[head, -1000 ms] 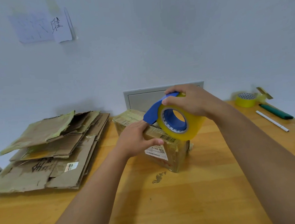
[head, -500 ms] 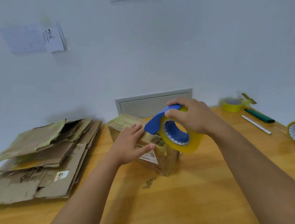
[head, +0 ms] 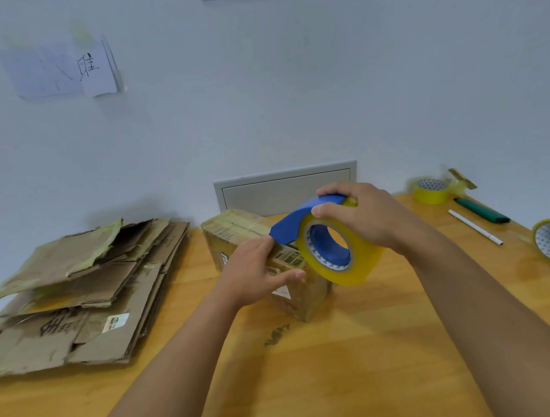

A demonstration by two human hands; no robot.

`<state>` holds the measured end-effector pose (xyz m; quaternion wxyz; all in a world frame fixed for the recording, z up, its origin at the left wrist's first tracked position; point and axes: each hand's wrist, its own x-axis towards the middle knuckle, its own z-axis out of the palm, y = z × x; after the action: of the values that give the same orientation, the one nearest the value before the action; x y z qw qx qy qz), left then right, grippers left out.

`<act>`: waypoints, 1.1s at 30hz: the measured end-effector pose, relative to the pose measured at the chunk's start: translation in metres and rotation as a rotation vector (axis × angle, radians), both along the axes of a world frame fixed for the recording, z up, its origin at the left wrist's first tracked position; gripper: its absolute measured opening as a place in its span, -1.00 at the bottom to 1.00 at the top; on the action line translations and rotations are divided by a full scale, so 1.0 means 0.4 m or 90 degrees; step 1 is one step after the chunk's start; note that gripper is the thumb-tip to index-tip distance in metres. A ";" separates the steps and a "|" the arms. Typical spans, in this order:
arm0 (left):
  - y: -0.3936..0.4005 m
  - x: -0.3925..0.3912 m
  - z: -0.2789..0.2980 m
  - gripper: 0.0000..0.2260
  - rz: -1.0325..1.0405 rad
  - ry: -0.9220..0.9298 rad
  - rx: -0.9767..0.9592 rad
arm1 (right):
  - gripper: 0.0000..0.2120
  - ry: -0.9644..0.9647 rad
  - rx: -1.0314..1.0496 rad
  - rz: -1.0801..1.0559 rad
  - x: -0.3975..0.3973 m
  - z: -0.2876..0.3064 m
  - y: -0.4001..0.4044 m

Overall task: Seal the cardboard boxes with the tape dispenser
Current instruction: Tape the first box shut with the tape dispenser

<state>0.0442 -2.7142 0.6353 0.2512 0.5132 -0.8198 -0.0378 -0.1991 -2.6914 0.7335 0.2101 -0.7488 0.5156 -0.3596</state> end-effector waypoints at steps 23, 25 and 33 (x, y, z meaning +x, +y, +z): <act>-0.038 0.013 -0.014 -0.33 0.000 -0.137 -0.034 | -0.59 -0.176 -0.056 -0.073 -0.013 -0.168 0.145; -0.049 0.020 -0.009 -0.37 0.014 -0.156 -0.025 | -0.58 -0.217 -0.061 -0.092 -0.027 -0.180 0.167; -0.056 0.009 0.005 -0.50 0.030 -0.211 -0.008 | -0.66 -0.234 -0.009 -0.079 -0.005 -0.256 0.162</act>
<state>0.0478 -2.7366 0.6374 0.1168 0.5298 -0.8380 0.0584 -0.2013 -2.6268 0.6309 0.2729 -0.6385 0.5112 -0.5065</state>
